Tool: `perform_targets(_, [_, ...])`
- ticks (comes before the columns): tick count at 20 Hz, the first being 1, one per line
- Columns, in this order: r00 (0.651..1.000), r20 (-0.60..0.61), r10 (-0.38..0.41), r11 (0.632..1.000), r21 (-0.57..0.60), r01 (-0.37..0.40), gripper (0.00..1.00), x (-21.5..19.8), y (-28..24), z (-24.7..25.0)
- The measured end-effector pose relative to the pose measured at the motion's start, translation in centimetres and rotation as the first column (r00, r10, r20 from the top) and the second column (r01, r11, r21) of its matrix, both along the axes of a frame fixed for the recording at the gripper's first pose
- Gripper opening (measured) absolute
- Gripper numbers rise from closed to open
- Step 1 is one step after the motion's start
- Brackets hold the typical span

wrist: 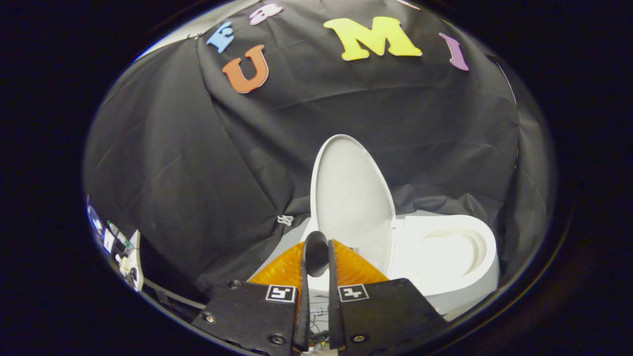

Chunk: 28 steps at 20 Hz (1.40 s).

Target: Open the toilet lid.

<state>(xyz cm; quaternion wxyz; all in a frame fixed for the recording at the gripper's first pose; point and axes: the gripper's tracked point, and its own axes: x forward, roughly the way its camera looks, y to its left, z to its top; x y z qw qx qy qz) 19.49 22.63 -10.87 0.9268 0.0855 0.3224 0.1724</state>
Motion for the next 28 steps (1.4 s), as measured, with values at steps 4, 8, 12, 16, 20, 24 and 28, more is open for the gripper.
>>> perform_targets(4, [1.000, 0.025, -0.011, 1.000, -0.029, 0.012, 0.19, 0.2, -0.4, 0.2])
perform_targets(8, [1.000, 0.018, 0.018, 1.000, -0.004, -0.018, 0.36, 0.2, -0.2, -0.5])
perform_targets(12, [0.999, 0.034, 0.025, 1.000, 0.001, -0.025, 0.46, -1.0, -0.3, -0.2])
perform_targets(16, [0.984, 0.160, 0.071, 0.994, -0.094, -0.057, 0.58, -1.4, -1.7, 1.3])
perform_targets(20, [0.966, 0.230, 0.117, 0.990, -0.109, -0.094, 0.60, -3.2, -2.6, 2.8])
perform_targets(24, [0.955, 0.285, 0.088, 0.992, -0.111, -0.058, 0.80, -4.4, -6.1, 3.0])
perform_targets(28, [0.953, 0.299, 0.045, 0.992, -0.128, -0.006, 0.80, -5.2, -11.0, 2.4])
